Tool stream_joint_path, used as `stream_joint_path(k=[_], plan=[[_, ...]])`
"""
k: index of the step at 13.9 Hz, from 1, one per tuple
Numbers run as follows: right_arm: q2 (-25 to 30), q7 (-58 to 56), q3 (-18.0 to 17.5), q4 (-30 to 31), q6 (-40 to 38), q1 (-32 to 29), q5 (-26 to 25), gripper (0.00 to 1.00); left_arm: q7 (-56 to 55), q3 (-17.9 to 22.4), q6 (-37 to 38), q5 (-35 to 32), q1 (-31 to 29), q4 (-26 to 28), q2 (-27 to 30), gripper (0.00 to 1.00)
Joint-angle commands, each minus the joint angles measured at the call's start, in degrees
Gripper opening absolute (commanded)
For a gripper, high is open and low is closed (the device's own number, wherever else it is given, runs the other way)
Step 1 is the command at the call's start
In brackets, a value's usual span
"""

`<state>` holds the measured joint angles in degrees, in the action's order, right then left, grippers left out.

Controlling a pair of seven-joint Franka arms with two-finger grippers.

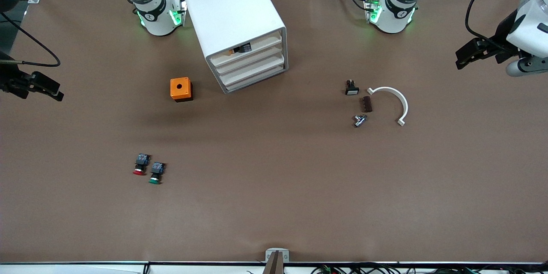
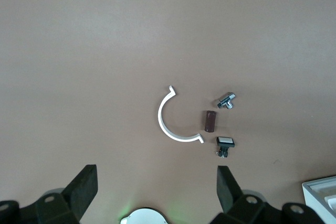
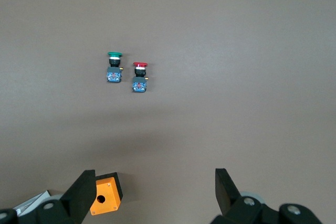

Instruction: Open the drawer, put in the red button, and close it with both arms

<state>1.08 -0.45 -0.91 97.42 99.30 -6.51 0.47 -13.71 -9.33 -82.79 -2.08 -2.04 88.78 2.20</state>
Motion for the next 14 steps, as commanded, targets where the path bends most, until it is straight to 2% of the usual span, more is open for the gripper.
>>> stream_joint_path(k=[1, 8, 14], plan=[[0.68, -0.07, -0.76, 0.67, -0.15, -0.96, 0.59, 1.00, 0.52, -0.25, -0.53, -0.73, -0.16, 0.43, 0.70, 1.00], [0.42, -0.34, -0.85, 0.05, 1.95, -0.34, 0.59, 1.00, 0.53, -0.33, -0.88, -1.35, 0.55, -3.17, -5.09, 1.00], [-3.17, -0.51, -0.85, -0.39, 2.56, 0.01, 0.76, 1.00, -0.79, -0.33, -3.16, -0.91, 2.39, -8.61, -15.89, 1.00]])
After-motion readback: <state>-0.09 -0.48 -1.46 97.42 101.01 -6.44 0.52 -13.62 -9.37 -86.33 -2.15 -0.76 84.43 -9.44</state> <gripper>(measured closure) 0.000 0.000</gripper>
